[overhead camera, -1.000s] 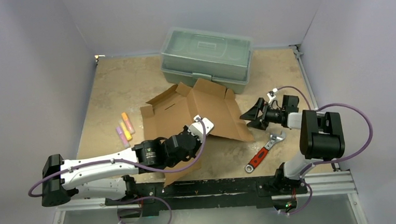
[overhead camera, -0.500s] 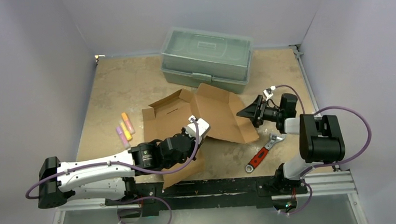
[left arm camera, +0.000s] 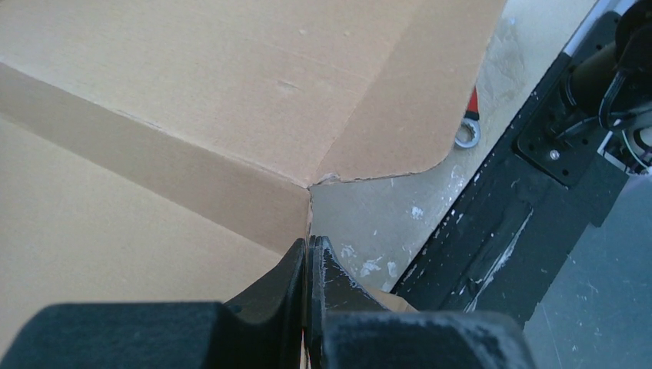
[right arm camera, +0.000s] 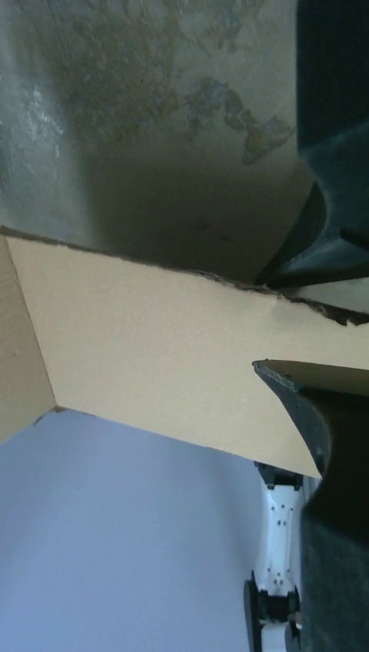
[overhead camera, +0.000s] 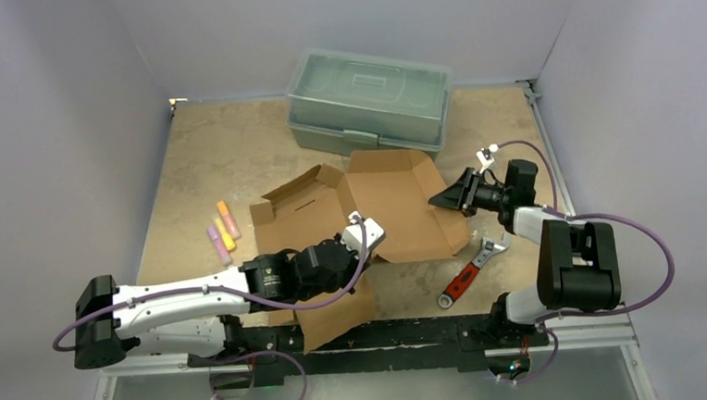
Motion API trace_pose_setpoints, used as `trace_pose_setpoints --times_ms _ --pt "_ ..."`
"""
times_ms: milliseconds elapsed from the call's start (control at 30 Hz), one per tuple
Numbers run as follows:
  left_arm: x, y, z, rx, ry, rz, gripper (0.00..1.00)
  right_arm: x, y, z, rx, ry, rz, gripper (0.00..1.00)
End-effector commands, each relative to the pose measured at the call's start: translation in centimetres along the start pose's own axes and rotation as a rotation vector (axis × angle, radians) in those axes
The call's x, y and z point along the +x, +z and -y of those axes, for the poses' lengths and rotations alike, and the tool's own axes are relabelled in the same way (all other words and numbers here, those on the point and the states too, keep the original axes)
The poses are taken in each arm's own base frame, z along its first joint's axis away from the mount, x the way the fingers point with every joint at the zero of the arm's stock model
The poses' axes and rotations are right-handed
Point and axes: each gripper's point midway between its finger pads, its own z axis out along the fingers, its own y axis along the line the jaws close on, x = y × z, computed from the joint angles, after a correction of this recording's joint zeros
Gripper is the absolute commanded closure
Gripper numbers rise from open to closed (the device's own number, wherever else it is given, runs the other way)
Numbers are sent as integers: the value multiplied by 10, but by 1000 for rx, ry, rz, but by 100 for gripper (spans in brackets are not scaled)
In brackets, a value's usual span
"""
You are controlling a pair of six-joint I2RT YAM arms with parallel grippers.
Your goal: Fold the paper box
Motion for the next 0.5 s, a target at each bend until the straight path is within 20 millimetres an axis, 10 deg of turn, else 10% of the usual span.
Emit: trace_pose_setpoints --times_ms 0,133,467 --pt "-5 3 16 68 -16 6 100 -6 -2 1 38 -85 -2 66" --pt "0 2 12 50 -2 -12 100 -12 -5 -7 41 -168 -18 98" --pt "-17 -14 2 9 -53 46 94 -23 -37 -77 5 -540 98 100"
